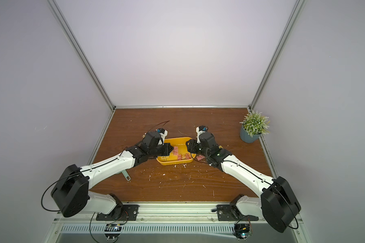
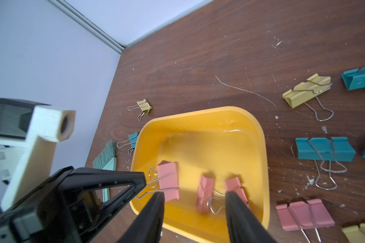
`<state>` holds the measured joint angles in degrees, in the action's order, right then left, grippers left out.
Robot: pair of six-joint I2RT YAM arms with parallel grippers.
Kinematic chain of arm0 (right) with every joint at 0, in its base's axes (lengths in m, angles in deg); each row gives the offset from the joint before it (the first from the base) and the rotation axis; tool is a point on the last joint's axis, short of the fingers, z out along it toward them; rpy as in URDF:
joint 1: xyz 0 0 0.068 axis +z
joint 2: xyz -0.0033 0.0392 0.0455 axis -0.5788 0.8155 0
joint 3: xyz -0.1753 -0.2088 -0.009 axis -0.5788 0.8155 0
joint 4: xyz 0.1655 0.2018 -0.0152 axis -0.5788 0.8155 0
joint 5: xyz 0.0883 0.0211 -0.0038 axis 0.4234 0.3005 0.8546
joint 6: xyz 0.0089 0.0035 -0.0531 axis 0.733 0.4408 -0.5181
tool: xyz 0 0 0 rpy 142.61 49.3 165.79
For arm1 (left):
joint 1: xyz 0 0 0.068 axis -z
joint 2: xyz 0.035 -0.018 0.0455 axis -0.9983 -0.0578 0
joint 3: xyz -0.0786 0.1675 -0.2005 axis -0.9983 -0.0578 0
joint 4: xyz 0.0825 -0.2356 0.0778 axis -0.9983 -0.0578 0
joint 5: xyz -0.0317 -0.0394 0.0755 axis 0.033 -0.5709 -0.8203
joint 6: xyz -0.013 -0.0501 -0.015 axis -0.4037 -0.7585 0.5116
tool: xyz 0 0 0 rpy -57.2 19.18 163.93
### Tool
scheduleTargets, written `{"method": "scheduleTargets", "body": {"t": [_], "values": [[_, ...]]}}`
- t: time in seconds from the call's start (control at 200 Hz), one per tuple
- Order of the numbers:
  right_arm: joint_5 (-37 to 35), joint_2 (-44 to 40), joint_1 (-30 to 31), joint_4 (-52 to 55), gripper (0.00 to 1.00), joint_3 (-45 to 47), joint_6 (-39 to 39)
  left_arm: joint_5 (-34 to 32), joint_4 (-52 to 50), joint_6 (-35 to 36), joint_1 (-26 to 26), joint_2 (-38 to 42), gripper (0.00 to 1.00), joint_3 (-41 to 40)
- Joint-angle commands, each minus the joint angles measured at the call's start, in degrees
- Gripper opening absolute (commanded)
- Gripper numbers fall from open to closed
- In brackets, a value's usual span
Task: Take out the binder clips from the storage box
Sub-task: Pick up the binder clip from the storage box, then place the binder clip at the center of the board.
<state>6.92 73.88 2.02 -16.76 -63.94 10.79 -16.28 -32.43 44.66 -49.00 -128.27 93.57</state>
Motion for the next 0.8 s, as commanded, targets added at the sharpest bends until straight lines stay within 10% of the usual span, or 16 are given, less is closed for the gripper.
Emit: {"method": "scheduleTargets", "body": {"t": [0.0,0.435,0.796], "values": [[6.24,-0.61,0.05,-8.99,0.54,0.48,0.49,-4.51,5.28,-1.53,-0.31,5.51,0.00,-2.82],[14.61,9.04,3.46,-8.59,0.52,-7.70,-1.84,-18.00,7.75,-18.43,-11.39,33.88,0.00,-22.67],[17.91,14.02,4.47,-7.58,0.52,-11.24,-0.89,-9.30,12.81,-31.61,-21.11,26.21,0.00,-27.65]]}}
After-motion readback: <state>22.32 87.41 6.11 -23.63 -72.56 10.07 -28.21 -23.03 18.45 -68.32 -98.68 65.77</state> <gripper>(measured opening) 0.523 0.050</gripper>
